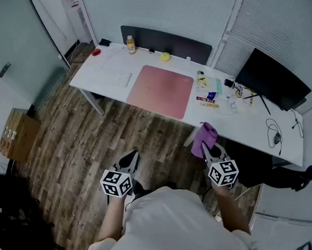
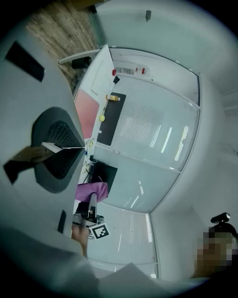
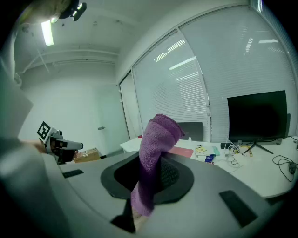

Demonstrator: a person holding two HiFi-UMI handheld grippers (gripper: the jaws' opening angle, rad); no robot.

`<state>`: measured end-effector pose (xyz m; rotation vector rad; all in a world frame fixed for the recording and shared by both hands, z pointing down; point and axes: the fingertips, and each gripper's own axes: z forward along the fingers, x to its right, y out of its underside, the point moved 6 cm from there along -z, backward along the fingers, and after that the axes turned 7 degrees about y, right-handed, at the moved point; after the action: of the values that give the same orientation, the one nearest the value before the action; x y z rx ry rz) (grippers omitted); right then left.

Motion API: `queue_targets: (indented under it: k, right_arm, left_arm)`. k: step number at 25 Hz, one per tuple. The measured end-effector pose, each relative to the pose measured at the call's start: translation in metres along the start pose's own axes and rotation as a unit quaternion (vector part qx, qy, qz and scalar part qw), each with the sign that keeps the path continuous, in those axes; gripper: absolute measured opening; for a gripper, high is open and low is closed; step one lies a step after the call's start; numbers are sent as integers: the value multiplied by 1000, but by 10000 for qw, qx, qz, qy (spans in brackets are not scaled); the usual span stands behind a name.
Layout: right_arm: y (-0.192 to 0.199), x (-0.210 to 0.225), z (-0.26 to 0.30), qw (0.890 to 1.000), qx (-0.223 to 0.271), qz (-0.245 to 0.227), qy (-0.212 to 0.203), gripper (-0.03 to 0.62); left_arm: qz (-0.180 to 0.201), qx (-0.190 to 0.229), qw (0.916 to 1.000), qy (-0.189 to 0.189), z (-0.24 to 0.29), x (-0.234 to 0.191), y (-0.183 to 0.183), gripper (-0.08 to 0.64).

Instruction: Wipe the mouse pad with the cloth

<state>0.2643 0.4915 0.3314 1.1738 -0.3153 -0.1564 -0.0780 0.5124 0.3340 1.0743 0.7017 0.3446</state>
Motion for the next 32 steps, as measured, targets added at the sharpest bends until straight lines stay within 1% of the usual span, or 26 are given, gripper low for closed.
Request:
queue_targets:
  k: [9,16,25,32]
  right_arm:
    - [0,6,1,10000,-5,8,-2,74]
    - [2,18,2,9998,-58,171,-104,74]
    - [3,39,2,9995,-70,67,-288,74]
    - [7,58,1,9990,-149,-21,-411,74]
  left_arm:
    - [-13,-4,10000,-25,6,2,1,20]
    - [-26,-26,9999,-128,10,9,5,20]
    - [-73,5,9994,-348,19,26,15,20]
    - [44,-23,9992,-400,32,40,22,20]
